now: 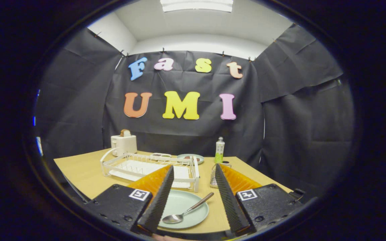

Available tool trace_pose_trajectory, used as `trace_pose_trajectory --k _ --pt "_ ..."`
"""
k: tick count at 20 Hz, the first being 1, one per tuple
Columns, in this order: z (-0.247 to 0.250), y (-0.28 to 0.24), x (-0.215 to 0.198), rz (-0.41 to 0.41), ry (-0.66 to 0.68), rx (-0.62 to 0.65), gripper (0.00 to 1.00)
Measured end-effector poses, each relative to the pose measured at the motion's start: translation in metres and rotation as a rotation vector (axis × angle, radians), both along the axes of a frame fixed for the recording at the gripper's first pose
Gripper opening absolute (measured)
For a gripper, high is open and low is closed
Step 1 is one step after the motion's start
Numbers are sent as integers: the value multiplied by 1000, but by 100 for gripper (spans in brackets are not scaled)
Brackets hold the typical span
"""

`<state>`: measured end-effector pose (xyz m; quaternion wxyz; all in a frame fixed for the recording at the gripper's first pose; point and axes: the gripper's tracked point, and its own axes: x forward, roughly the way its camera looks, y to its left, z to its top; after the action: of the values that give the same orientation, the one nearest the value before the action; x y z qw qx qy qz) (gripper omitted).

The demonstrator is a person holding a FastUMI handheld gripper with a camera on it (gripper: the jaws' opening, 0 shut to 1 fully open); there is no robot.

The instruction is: Take the plate from the dish rack, then take the spoon from the basket and place it into the plate.

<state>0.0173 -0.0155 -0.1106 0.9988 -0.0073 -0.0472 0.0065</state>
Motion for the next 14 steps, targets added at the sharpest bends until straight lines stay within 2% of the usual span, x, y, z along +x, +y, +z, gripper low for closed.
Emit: trace_pose_trajectory --k 2,5,11,14 --pt "0 -1 -4 12 36 12 91" --pt "11 -5 -8 14 49 48 97" --pt "35 -19 -16 11 64 60 100" --pt "48 -18 -26 45 81 90 100"
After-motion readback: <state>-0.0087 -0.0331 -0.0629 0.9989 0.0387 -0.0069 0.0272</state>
